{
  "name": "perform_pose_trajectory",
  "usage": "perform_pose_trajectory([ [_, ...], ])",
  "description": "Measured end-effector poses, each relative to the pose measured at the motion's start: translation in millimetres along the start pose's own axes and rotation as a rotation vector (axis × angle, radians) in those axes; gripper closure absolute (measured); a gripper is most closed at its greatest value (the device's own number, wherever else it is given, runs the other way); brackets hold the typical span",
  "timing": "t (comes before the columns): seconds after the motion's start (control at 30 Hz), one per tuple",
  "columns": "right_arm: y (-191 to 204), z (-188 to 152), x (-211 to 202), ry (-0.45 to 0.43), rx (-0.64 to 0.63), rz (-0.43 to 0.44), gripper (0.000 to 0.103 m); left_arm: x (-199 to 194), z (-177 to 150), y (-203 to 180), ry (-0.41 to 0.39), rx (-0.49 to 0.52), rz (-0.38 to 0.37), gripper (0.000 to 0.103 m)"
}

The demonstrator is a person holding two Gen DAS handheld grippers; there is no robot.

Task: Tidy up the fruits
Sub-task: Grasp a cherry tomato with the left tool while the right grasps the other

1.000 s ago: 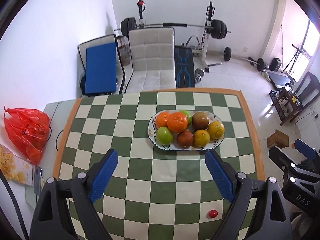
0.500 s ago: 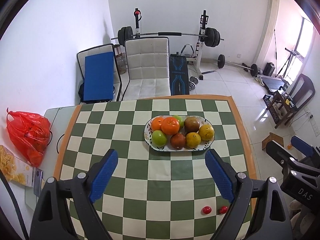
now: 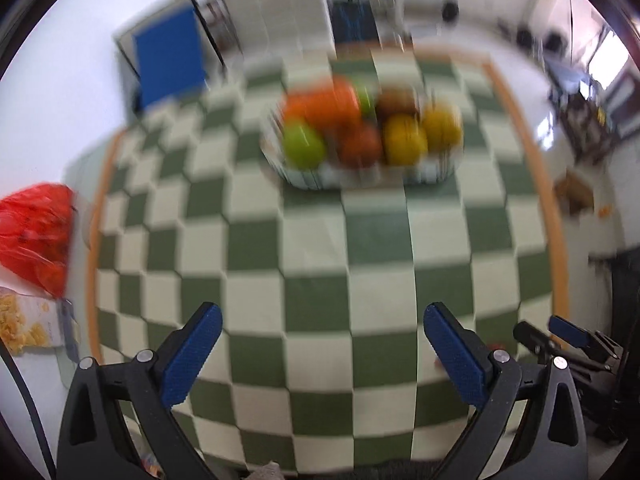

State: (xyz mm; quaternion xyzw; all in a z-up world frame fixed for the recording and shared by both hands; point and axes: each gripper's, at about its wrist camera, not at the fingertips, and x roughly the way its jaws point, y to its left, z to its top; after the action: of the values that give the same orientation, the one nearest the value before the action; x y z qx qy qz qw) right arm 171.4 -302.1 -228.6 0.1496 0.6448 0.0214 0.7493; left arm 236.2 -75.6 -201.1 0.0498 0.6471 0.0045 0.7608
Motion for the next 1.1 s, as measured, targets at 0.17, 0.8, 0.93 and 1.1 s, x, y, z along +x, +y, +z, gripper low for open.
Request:
perform_pose_trajectory([
  [0.17,-39.7,-35.7,70.5,0.147,0.086,0.008,0.045,70.1,-20.3,-24.4,0.209,-0.005,-0.073,0.0],
  [0.8,-67.0,-59.9,47.9,0.064,0.088,-0.056,0.068,109.0,-67.6,-141.6,0.347,0.284,-0.198,0.039],
  [0.93,-82.2,-55.9,40.1,0.062,0.108,-0.066,0.068,117.5,-79.1,-156.6,0.359,0.349,-0.171,0.069],
  [1.1,-82.6,-48.7,28.2,0.039,0.105,-0.061,0.068,105.1,-77.2,-145.3,0.325,0.322,-0.206,0.076],
])
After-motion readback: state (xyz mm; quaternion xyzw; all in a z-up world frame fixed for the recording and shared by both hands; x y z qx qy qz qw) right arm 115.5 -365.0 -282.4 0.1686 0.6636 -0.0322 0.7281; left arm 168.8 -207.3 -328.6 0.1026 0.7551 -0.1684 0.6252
